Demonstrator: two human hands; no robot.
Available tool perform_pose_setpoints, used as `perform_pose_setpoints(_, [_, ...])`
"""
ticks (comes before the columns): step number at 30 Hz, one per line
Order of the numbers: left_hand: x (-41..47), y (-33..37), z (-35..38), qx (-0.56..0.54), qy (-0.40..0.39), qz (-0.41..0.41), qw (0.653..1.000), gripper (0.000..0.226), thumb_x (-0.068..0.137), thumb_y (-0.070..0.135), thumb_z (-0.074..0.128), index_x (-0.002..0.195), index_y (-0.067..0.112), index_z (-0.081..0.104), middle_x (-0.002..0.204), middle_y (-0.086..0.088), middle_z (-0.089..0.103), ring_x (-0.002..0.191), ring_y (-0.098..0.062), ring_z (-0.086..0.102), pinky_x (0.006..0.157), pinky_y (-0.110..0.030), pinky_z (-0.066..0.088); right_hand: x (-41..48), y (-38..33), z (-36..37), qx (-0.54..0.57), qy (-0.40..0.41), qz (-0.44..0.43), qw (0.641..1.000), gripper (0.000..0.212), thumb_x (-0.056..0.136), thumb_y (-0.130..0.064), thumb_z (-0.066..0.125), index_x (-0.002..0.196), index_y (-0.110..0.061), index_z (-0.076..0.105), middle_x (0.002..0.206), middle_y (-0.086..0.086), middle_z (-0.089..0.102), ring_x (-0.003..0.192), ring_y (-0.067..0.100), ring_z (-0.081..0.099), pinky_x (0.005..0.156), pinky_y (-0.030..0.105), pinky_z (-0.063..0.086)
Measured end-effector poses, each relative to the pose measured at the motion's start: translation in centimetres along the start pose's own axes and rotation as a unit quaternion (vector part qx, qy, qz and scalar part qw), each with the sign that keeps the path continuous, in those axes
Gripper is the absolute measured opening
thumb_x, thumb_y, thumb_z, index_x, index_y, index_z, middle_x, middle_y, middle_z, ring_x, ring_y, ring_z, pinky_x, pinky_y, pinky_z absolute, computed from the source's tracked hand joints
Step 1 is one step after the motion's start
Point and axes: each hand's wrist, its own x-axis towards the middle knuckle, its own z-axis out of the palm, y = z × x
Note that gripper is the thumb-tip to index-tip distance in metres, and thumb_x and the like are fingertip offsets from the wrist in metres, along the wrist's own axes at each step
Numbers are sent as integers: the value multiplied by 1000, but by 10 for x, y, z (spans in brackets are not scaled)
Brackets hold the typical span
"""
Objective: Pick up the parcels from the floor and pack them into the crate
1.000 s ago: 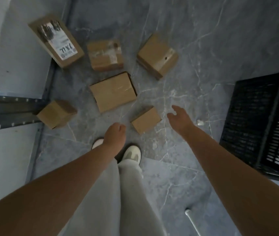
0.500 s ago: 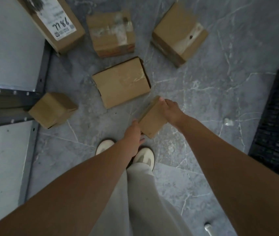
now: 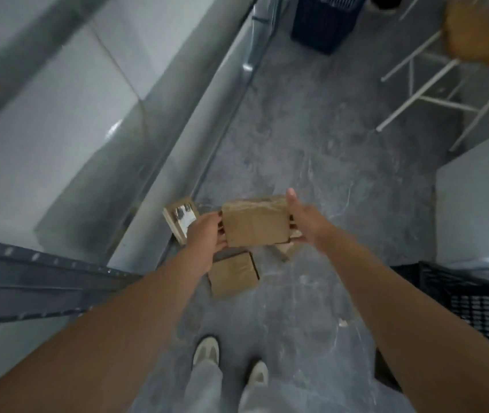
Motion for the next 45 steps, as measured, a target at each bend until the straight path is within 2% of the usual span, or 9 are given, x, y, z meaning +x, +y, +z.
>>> perform_pose_setpoints(3, [-74, 60, -3, -10, -9, 72, 997, 17, 93, 22, 58, 103, 10, 64, 102, -11, 69, 94, -25, 67, 63, -35, 56, -63, -57, -41, 74, -10, -48, 996, 63, 93, -63, 42, 119, -8, 60, 114, 12, 64, 105, 28, 63, 93, 43, 53])
perform_pose_setpoints(7, [-178, 86, -8, -47, -22, 163, 985, 19, 88, 11, 69, 103, 2, 62, 108, -20, 67, 101, -30, 66, 89, -42, 56, -145, -84, -75, 116, 31, -143, 982, 23, 96, -37, 57, 92, -14, 59, 105, 13, 63, 89, 23, 63, 90, 44, 55])
perform_pose_setpoints(11, [-277, 75, -11, -92, -24, 231, 968, 38, 85, -10, 61, 121, 1, 60, 110, -20, 68, 104, -31, 66, 94, -41, 54, -227, -91, -102, 194, 3, -191, 962, 38, 101, -42, 45, 95, -10, 63, 96, 11, 70, 89, 24, 67, 81, 36, 54])
perform_pose_setpoints(15, [-365, 56, -16, -91, -13, 291, 952, 39, 84, -15, 54, 116, 4, 64, 102, -9, 72, 88, -13, 71, 69, -21, 57, -293, -88, -118, 223, -26, -212, 951, 39, 98, -40, 54, 108, -4, 64, 104, 10, 72, 96, 23, 69, 77, 30, 54])
perform_pose_setpoints(18, [-427, 43, -34, -64, 11, 347, 936, 44, 79, -6, 63, 119, 11, 66, 113, -5, 71, 108, -19, 66, 91, -34, 53, -344, -90, -122, 250, -80, -223, 939, 39, 93, -34, 63, 112, 0, 63, 106, 11, 73, 98, 23, 69, 78, 30, 55])
perform_pose_setpoints(23, [-520, 25, -84, -79, 92, 416, 901, 48, 77, -17, 61, 113, 14, 68, 108, 2, 74, 105, -13, 68, 87, -26, 55, -427, -111, -104, 260, -224, -275, 898, 28, 93, -14, 62, 112, 7, 66, 107, 16, 73, 101, 26, 69, 87, 32, 53])
perform_pose_setpoints(29, [-611, 0, -183, -83, 170, 501, 845, 41, 87, -7, 61, 116, 22, 64, 119, 9, 69, 114, -11, 63, 99, -38, 50, -522, -143, -35, 218, -363, -338, 841, 36, 92, -14, 62, 126, -5, 61, 119, 13, 70, 106, 21, 65, 89, 29, 48])
perform_pose_setpoints(34, [-679, -81, -276, -114, 273, 534, 792, 46, 86, -1, 67, 122, 25, 56, 126, 8, 64, 116, -13, 61, 90, -38, 55, -606, -133, 60, 170, -504, -325, 782, 31, 94, -12, 60, 124, -8, 65, 119, 15, 69, 111, 25, 66, 94, 32, 54])
perform_pose_setpoints(45, [-855, -353, -460, -254, 515, 457, 679, 41, 87, -7, 62, 106, 29, 58, 116, 1, 69, 115, -20, 62, 93, -39, 51, -847, 41, 338, -46, -590, -375, 713, 31, 91, -12, 65, 121, -18, 67, 114, -1, 72, 98, 7, 65, 82, 21, 48])
